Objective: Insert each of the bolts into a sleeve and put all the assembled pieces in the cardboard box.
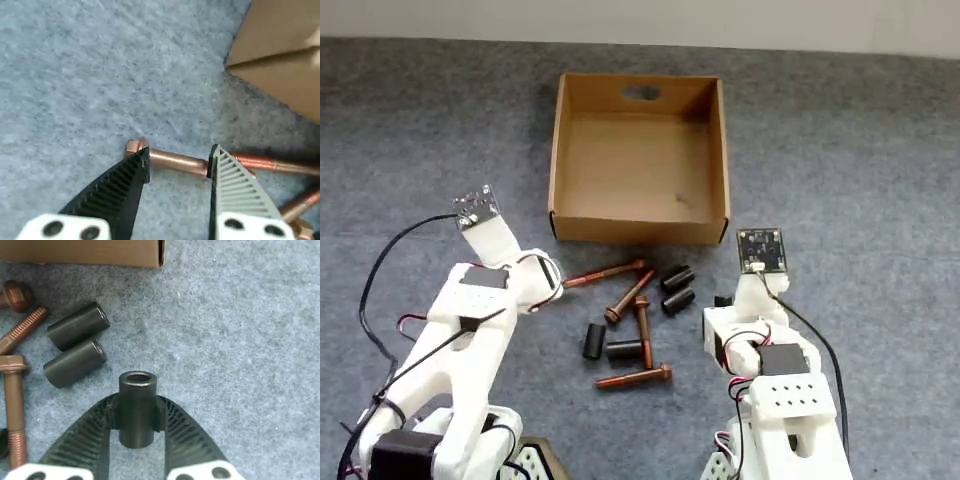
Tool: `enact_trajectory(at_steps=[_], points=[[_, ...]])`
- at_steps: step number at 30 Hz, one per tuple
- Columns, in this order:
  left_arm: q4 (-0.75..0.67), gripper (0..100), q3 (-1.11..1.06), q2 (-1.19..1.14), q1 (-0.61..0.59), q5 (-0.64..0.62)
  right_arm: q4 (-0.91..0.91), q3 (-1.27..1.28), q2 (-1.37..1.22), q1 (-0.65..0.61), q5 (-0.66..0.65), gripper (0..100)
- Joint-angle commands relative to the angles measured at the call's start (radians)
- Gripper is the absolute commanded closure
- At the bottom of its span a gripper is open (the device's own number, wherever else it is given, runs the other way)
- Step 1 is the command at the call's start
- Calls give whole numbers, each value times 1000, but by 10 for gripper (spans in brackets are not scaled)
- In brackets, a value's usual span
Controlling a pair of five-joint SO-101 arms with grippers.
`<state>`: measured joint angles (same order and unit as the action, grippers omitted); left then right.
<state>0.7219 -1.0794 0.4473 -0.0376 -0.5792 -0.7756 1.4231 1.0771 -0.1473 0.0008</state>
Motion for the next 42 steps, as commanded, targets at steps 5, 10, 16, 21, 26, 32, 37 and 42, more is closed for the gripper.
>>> enact_trajectory(at_steps=[5,10,16,21,26,32,37,42], points=[[34,793,101,10,-22,-3,13,-5,15,21,-9,992],[255,793,205,10,7,-5,13,-5,15,21,-9,992],[400,793,217,-1,90,-8,13,-5,15,21,-9,992],[255,793,147,-1,87,-129,13,-5,15,21,-9,992],[130,793,77,-1,87,-137,13,-5,15,21,-9,992],[127,793,68,-2,87,-138,13,-5,15,21,-9,992],[123,793,114,-108,87,-138,13,-5,15,21,-9,992],[127,793,254,-375,45,-138,13,-5,15,21,-9,992]])
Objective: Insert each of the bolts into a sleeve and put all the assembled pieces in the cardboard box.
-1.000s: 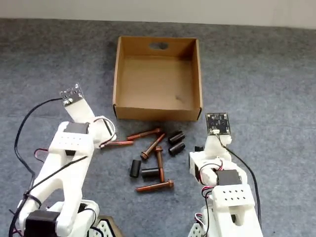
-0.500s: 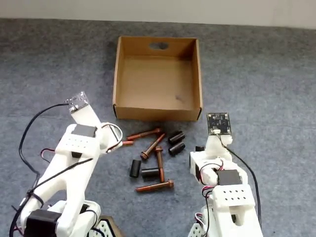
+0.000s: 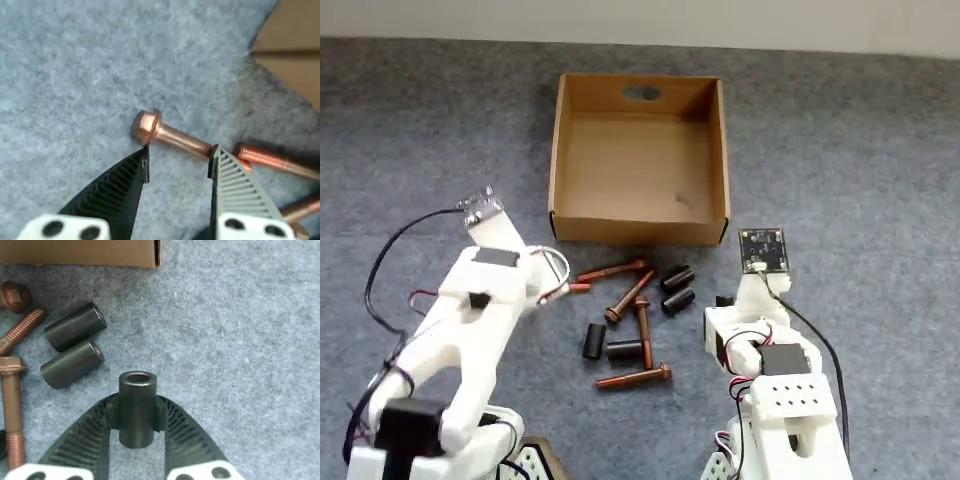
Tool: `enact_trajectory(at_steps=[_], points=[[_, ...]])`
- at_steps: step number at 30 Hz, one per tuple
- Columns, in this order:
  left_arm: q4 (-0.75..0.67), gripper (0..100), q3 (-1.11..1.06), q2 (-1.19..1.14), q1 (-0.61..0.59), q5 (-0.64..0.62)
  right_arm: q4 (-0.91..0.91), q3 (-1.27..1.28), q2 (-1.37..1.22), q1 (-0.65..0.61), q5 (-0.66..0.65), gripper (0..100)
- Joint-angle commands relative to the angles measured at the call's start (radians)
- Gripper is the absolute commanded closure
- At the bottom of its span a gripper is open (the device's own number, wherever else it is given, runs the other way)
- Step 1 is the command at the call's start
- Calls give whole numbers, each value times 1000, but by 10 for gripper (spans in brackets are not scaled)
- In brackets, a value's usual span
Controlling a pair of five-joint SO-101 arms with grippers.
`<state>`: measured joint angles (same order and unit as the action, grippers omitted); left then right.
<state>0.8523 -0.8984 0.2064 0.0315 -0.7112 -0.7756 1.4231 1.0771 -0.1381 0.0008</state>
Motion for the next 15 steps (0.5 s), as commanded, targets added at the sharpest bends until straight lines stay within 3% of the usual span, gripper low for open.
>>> enact_trajectory(at_steps=[1,6,11,15], points=[[-2,793,101,-176,-36,-6,13,-5,15,12,-9,992],[130,796,196,-217,-42,-2,13,-5,15,12,-9,992],[164,810,197,-222,-44,-2,13,-7,15,12,-9,992],[229,972,205,-223,-42,5,13,-5,15,12,-9,992]])
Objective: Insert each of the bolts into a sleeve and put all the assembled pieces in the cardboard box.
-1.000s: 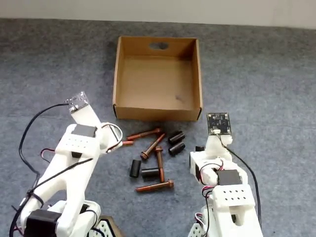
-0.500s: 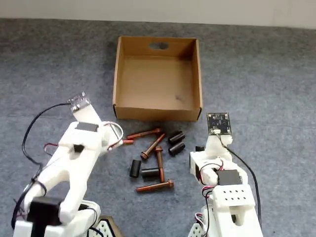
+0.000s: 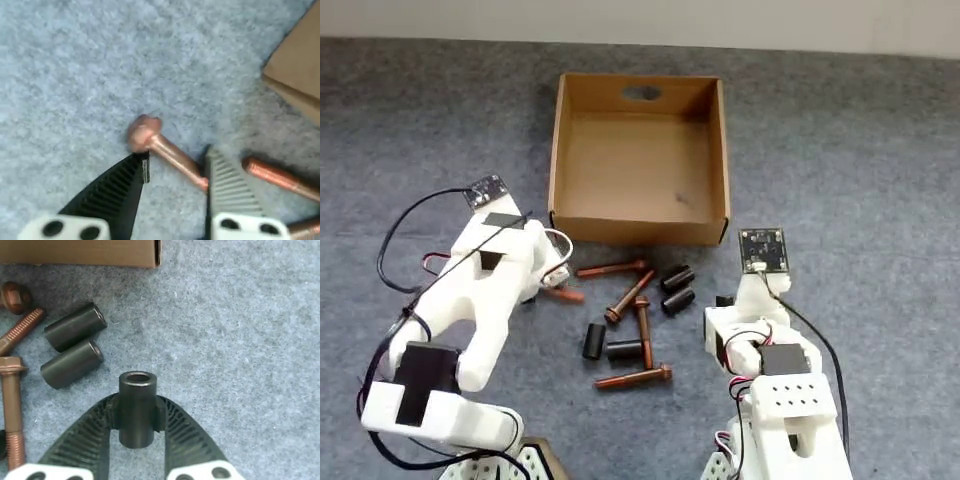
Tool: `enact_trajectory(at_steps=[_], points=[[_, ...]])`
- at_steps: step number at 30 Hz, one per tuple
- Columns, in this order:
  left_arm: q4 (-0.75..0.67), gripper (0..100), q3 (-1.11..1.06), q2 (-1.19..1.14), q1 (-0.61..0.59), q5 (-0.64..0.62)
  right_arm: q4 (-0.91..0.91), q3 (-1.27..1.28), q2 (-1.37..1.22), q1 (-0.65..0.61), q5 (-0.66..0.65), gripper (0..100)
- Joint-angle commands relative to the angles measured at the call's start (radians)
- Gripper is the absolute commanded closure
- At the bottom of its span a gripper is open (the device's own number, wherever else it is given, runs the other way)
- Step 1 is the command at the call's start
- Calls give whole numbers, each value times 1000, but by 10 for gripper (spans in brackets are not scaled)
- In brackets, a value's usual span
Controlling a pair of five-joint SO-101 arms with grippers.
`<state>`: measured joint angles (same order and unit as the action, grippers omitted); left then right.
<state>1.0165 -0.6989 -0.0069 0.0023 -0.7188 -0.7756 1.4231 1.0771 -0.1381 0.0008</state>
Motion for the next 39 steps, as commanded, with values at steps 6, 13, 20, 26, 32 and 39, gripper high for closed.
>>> enact_trajectory(at_steps=[6,13,20,26,32,39], points=[[92,995,-2,-2,-18,144,13,-5,15,12,-9,992],[221,993,28,-1,-13,715,13,-5,15,12,-9,992],[212,989,27,1,-10,991,13,-5,15,10,-9,992],[124,989,19,2,71,990,13,-5,15,10,-9,992],[109,980,-28,120,91,968,13,-5,15,10,-11,992],[54,823,-145,401,96,967,13,-12,15,10,-11,992]])
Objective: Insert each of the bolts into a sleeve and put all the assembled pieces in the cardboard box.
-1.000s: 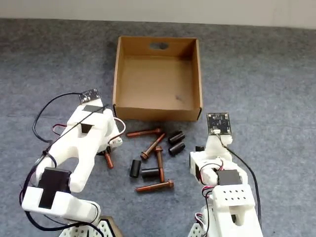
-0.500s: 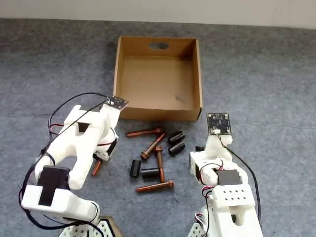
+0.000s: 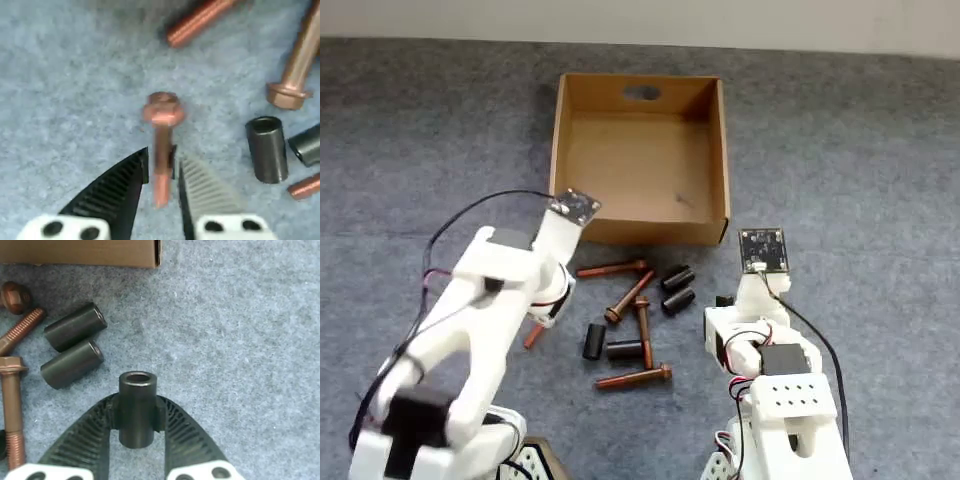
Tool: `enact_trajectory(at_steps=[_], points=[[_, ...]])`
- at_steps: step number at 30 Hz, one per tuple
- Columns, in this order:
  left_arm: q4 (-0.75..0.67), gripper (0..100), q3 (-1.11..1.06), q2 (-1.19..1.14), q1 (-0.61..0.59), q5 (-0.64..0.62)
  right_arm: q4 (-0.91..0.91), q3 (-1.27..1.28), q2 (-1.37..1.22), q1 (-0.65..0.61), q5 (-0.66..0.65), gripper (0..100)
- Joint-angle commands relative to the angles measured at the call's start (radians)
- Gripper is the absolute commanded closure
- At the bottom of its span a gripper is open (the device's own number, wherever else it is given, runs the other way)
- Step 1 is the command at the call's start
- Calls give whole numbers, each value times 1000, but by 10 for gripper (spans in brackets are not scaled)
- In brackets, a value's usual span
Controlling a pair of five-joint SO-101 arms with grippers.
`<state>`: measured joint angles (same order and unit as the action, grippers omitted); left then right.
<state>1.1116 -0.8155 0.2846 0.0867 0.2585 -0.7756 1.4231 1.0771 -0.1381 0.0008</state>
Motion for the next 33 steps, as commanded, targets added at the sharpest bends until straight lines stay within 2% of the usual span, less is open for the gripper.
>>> enact_trajectory(at_steps=[1,6,8,14,17,21,24,26,30,33], points=[[-72,818,-47,119,12,-11,13,-12,15,10,-11,992],[-256,816,-142,119,12,-64,13,-7,15,10,-11,992],[-287,816,-153,119,13,-66,13,-5,15,10,-11,992],[-285,818,-153,117,16,-66,13,-5,15,10,-11,992],[-285,818,-150,88,58,-63,13,-5,15,10,-11,992],[-278,819,-59,-94,114,-66,13,-5,15,10,-11,992],[-164,819,70,-228,117,-68,13,-5,15,10,-11,992],[-110,851,122,-286,120,-68,13,-5,15,10,-11,992],[-101,988,137,-295,114,-68,13,-5,15,10,-11,992],[-78,992,136,-262,114,-68,13,-5,15,10,-11,992]])
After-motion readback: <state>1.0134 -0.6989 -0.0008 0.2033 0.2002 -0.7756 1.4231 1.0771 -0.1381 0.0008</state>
